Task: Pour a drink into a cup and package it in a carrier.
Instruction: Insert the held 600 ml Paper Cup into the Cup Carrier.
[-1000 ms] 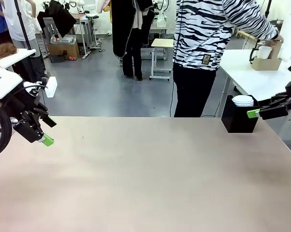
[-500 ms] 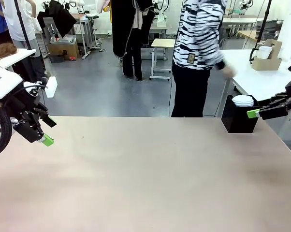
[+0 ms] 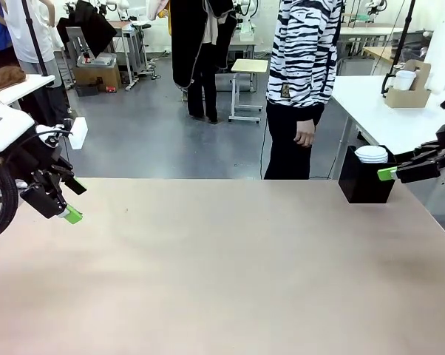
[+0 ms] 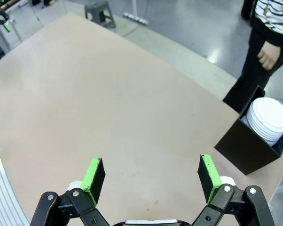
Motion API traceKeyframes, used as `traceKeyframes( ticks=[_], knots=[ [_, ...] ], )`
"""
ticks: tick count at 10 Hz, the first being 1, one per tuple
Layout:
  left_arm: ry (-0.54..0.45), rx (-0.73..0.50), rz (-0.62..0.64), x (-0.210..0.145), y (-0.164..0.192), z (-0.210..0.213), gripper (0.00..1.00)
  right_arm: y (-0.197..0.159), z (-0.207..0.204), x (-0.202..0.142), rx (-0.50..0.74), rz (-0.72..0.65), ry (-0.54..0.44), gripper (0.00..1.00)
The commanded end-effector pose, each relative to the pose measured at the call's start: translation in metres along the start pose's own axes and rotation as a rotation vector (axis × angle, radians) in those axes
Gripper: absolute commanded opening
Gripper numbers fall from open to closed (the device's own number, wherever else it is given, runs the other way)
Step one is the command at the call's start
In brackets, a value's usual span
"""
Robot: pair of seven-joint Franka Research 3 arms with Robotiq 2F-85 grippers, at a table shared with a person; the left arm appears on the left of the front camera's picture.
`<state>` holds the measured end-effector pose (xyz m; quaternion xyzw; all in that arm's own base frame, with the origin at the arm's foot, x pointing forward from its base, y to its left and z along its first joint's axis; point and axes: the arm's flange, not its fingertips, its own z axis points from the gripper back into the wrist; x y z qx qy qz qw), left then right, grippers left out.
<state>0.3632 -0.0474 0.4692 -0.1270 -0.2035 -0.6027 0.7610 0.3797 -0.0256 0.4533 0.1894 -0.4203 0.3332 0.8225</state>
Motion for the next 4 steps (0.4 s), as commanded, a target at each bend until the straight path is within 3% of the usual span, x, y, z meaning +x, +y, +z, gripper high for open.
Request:
traceKeyframes(
  ticks=[1, 4],
  knots=[
    [-0.017, -0.008, -0.002, -0.0002, -0.0005, 0.0002, 1.0, -0.0006, 0.0006, -0.0008, -0.01, -0.002, -0.005, 1.0],
    [-0.017, -0.008, -0.002, -0.0002, -0.0005, 0.0002, 1.0, -0.0006, 0.0006, -0.0008, -0.01, -0.002, -0.005, 1.0]
  ],
)
